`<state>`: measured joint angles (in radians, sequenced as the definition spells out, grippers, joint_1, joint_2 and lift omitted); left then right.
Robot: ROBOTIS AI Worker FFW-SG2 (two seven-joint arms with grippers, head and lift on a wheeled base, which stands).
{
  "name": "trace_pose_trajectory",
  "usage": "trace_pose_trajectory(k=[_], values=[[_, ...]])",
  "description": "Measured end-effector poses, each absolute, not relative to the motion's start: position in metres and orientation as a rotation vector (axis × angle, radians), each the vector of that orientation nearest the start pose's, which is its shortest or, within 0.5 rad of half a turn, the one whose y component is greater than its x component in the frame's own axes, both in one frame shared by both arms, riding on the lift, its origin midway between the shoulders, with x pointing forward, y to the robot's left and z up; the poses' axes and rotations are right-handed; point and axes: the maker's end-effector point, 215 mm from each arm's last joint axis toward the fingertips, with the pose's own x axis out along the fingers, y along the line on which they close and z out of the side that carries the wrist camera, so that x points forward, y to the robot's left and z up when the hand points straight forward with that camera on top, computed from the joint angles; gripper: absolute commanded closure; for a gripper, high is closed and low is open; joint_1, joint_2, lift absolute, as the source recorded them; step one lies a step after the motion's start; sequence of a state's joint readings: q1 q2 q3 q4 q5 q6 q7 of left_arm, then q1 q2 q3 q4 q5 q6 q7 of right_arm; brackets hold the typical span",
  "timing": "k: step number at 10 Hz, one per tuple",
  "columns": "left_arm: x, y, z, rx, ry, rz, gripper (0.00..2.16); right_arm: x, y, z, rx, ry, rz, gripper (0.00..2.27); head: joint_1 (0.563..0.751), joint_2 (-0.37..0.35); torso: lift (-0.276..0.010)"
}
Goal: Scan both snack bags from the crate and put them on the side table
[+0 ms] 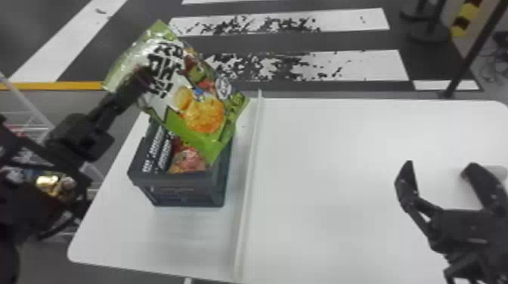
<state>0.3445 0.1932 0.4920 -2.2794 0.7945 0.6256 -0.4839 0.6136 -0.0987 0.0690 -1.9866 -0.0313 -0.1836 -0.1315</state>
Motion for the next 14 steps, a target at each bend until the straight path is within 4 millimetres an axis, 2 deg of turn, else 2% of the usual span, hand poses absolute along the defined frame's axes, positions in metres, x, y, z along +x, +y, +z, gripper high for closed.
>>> trace_pose_trajectory(k=[2,3,4,6,8,9,10,11,12,14], values=[[0.453,0.217,-0.249,-0.449,0.113,-0.549,2.00,0.403,-0.227,-0.363,-0.011,0.013,-0.026,0.09,0.695,-0.003,-0.087],[0.456,0.174,-0.278,-0.460,0.173,-0.599,2.00,0.402,-0.227,-0.361,-0.010,0.011,-0.027,0.09,0.695,-0.034,-0.087],[0.457,0.140,-0.304,-0.468,0.225,-0.634,2.00,0.403,-0.227,-0.360,-0.010,0.009,-0.026,0.09,0.695,-0.093,-0.087],[0.450,0.082,-0.346,-0.445,0.317,-0.693,2.00,0.407,-0.226,-0.358,-0.010,0.005,-0.017,0.09,0.695,-0.176,-0.087],[0.448,0.028,-0.378,-0.424,0.386,-0.763,2.00,0.408,-0.226,-0.359,-0.009,0.005,-0.015,0.09,0.695,-0.239,-0.087],[0.449,0.008,-0.391,-0.414,0.409,-0.786,1.92,0.409,-0.225,-0.359,-0.008,0.006,-0.013,0.09,0.695,-0.273,-0.087],[0.450,-0.006,-0.403,-0.407,0.434,-0.803,1.23,0.409,-0.224,-0.359,-0.007,0.006,-0.011,0.09,0.695,-0.291,-0.087],[0.452,-0.017,-0.417,-0.371,0.463,-0.798,0.16,0.410,-0.223,-0.359,-0.007,0.006,-0.010,0.09,0.695,-0.305,-0.087],[0.453,-0.024,-0.432,-0.286,0.485,-0.779,0.00,0.410,-0.222,-0.360,-0.005,0.007,-0.009,0.08,0.695,-0.312,-0.087],[0.456,-0.031,-0.442,-0.125,0.466,-0.748,0.06,0.410,-0.222,-0.362,-0.007,0.014,-0.007,0.08,0.695,-0.318,-0.087]])
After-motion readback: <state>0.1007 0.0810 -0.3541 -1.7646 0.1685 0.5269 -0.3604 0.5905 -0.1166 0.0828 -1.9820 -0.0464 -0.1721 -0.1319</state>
